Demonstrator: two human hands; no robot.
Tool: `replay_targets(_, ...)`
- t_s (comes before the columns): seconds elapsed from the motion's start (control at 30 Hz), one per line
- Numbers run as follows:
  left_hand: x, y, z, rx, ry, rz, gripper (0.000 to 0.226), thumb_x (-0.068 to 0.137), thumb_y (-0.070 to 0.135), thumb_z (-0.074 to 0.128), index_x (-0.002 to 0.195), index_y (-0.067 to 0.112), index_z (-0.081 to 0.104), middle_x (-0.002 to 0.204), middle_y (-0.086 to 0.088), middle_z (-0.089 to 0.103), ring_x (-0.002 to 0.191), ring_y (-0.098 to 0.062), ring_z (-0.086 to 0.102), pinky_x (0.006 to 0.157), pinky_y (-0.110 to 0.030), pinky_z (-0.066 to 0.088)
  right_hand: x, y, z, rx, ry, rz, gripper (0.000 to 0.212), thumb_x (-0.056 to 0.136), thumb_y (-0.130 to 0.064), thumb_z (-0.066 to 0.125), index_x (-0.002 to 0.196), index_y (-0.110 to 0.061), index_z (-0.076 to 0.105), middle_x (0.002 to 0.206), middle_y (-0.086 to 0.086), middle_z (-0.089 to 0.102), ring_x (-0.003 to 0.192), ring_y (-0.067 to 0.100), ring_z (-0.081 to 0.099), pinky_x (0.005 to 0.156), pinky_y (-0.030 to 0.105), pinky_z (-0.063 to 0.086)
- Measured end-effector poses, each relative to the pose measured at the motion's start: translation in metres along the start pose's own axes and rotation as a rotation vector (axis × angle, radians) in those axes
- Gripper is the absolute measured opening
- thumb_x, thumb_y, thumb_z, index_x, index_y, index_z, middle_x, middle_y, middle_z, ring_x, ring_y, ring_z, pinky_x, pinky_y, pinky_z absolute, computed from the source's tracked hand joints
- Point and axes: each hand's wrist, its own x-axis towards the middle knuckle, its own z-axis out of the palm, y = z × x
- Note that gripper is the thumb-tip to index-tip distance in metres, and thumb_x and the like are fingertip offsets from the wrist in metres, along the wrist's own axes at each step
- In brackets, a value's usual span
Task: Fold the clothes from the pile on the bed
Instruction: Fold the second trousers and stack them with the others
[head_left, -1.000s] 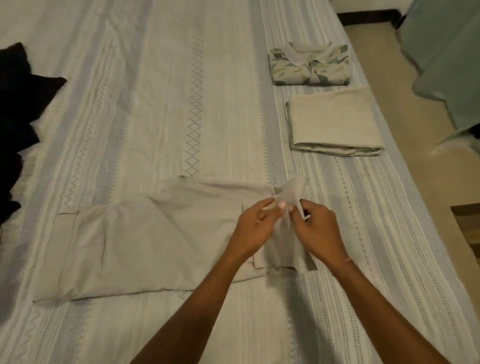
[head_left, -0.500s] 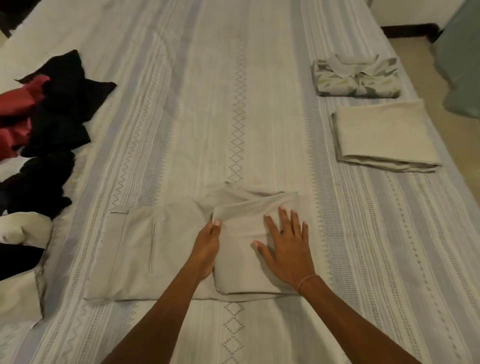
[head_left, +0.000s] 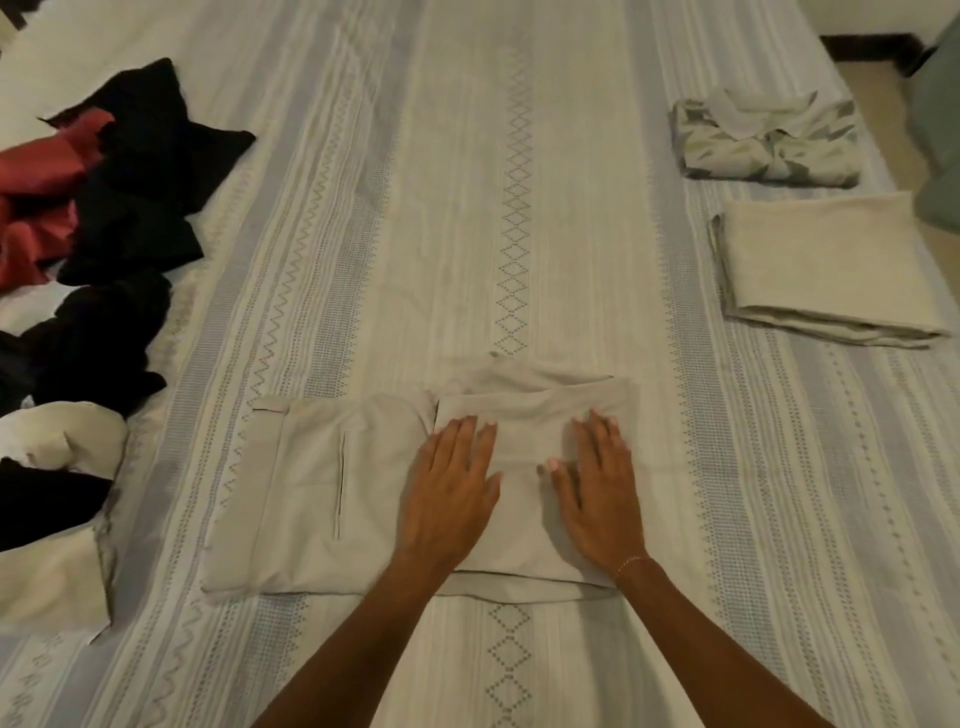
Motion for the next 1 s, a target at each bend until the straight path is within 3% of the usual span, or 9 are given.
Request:
replay_targets(0.1,-0.005,-0.004,0.015,-0.027,-0.140,-0.026,0.076,0.102,0.060,0.030,0.161,0.015,0.013,0.169,-0.008,0.006,0.156,-0.025,0.002,0.125,-0.049,0.014,-0.003,0.008,-0.027,0.291,0.194,0.466,0.057,0.098,-0.043,0.057,0.143,-0.010,0.043,0.140,0.011,0.051,0.129,0.032,0.049,0.103,0.041,0.043)
replay_targets(0.17,-0.008,-0.005,0.021,-0.014,-0.181,-0.049,0.079,0.102,0.064,0.024,0.161,0.015,0.006,0.169,-0.006,-0.003,0.155,-0.023,-0.008,0.125,-0.050,0.010,0.002,0.012,-0.041,0.417,0.053,0.648,0.056,0.095,-0.049,0.062,0.134,-0.011,0.049,0.117,0.001,0.059,0.111,0.028,0.060,0.088,0.035,0.047)
replay_targets(0.23,-0.008,-0.003,0.024,-0.011,-0.201,-0.055,0.081,0.101,0.065,0.022,0.161,0.014,0.003,0.169,-0.006,-0.005,0.155,-0.023,-0.010,0.125,-0.050,0.010,0.009,0.020,-0.049,0.605,-0.090,0.599,0.039,0.095,-0.047,0.063,0.113,-0.012,0.063,0.101,-0.005,0.065,0.101,0.022,0.065,0.079,0.028,0.049)
replay_targets(0.33,-0.006,0.003,0.024,-0.030,-0.216,-0.062,0.082,0.101,0.067,0.018,0.161,0.014,0.000,0.169,-0.005,-0.008,0.155,-0.021,-0.012,0.126,-0.049,0.007,0.011,0.030,-0.055,0.794,-0.142,0.471,0.017,0.098,-0.037,0.063,0.097,-0.023,0.073,0.098,-0.010,0.076,0.099,0.011,0.069,0.093,0.032,0.054)
replay_targets(0.47,0.003,0.036,0.024,-0.091,-0.222,0.000,0.083,0.101,0.068,0.020,0.161,0.016,-0.004,0.168,-0.003,-0.012,0.154,-0.019,-0.016,0.126,-0.046,0.001,0.005,0.059,-0.076,0.828,-0.028,0.429,0.018,0.098,-0.035,0.065,0.103,-0.021,0.074,0.102,-0.006,0.077,0.100,0.014,0.071,0.094,0.037,0.055)
replay_targets(0.6,0.025,0.098,0.032,-0.182,-0.235,0.051,0.082,0.101,0.068,0.019,0.161,0.017,-0.007,0.167,-0.002,-0.017,0.152,-0.017,-0.022,0.126,-0.044,-0.006,-0.001,0.099,-0.126,0.700,0.096,0.391,0.017,0.097,-0.035,0.065,0.092,-0.020,0.074,0.091,-0.007,0.076,0.087,0.014,0.070,0.079,0.030,0.054)
replay_targets(0.77,0.054,0.151,0.034,-0.301,-0.331,0.058,0.085,0.098,0.070,0.018,0.161,0.018,-0.007,0.167,-0.002,-0.015,0.152,-0.017,-0.023,0.125,-0.048,-0.006,0.006,0.107,-0.183,0.443,0.210,0.324,0.044,0.096,-0.036,0.066,0.063,-0.017,0.044,0.058,-0.006,0.043,0.052,0.005,0.036,0.052,0.025,0.028)
replay_targets(0.87,0.067,0.164,0.006,-0.295,-0.410,0.022,0.084,0.099,0.065,0.031,0.161,0.017,0.000,0.169,-0.005,-0.002,0.155,-0.024,-0.007,0.124,-0.052,-0.001,0.008,0.083,-0.202,0.331,0.241,0.259,0.041,0.096,-0.034,0.066,0.061,-0.019,0.050,0.052,-0.008,0.046,0.047,0.007,0.042,0.049,0.020,0.028)
replay_targets(1.0,0.076,0.175,-0.081,-1.181,-0.462,-0.366,0.055,0.098,0.055,0.053,0.145,0.027,0.049,0.136,0.005,0.061,0.127,-0.019,0.057,0.096,-0.025,0.047,0.005,0.021,-0.206,0.177,0.282,0.120,0.034,0.097,-0.032,0.062,0.067,-0.017,0.057,0.056,-0.006,0.054,0.052,0.010,0.052,0.050,0.029,0.035)
